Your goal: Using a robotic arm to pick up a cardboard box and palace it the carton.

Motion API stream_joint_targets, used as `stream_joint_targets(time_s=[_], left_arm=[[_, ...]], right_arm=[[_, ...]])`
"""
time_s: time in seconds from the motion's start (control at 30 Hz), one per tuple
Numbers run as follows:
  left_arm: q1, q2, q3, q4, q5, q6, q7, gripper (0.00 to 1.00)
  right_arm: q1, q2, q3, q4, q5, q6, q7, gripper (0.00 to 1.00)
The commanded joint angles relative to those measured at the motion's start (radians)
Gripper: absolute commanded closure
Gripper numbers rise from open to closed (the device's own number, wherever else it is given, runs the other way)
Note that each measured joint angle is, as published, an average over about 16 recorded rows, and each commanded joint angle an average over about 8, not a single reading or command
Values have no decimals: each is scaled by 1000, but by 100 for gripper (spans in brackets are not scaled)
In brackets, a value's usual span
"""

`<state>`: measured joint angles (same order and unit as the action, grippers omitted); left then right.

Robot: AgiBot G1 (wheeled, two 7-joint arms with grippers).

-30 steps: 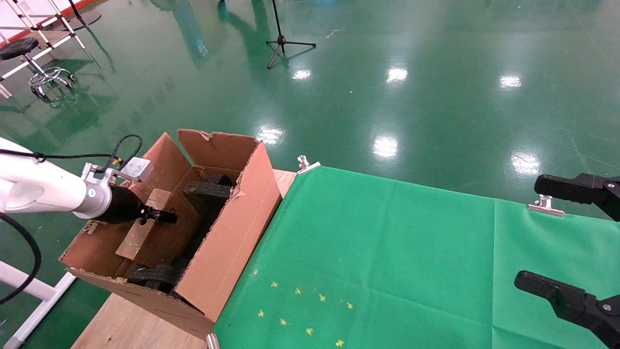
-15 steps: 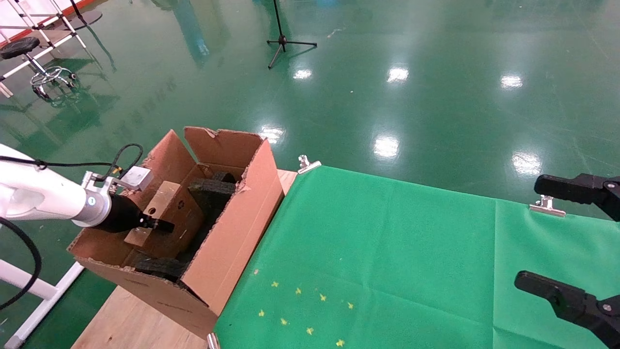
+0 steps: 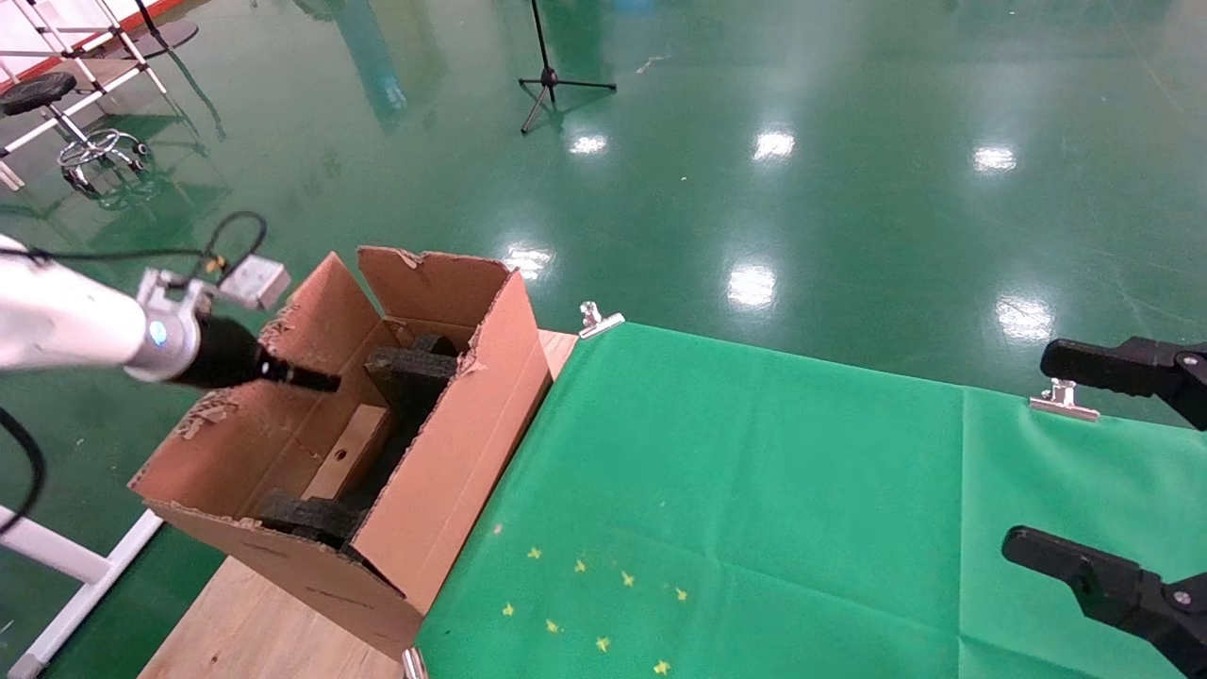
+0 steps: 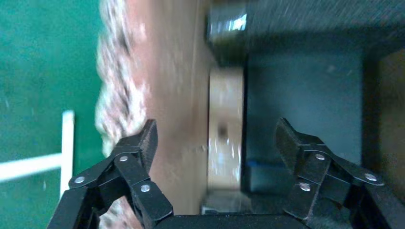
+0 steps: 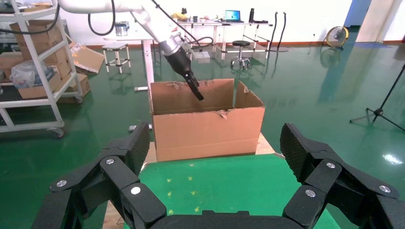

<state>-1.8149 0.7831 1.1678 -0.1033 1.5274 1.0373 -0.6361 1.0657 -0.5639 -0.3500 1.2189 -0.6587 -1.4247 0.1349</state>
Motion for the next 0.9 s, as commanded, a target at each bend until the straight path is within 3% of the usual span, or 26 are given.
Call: stream_joint_targets(time_s=[0.03,0.2,0.33,0.5,0.63,0.9], left_arm=[[-24,-16,-5,-25,-7,31,21,0],[-88,-129,-42,-203,-86,316,61,0],[-98,-217,-79,-380,-171,456,67,0],[-79,-294,-106,-565,-252,529,58,0],[-69,-321,-114,-632,-276,546,52,0],[-65,-300,-115,-591,-264,529,59,0]], right_arm=[[0,0,0,0,0,0,0,0],[0,0,0,0,0,0,0,0],[0,0,0,0,0,0,0,0],[0,0,0,0,0,0,0,0],[0,0,0,0,0,0,0,0],[0,0,0,0,0,0,0,0]])
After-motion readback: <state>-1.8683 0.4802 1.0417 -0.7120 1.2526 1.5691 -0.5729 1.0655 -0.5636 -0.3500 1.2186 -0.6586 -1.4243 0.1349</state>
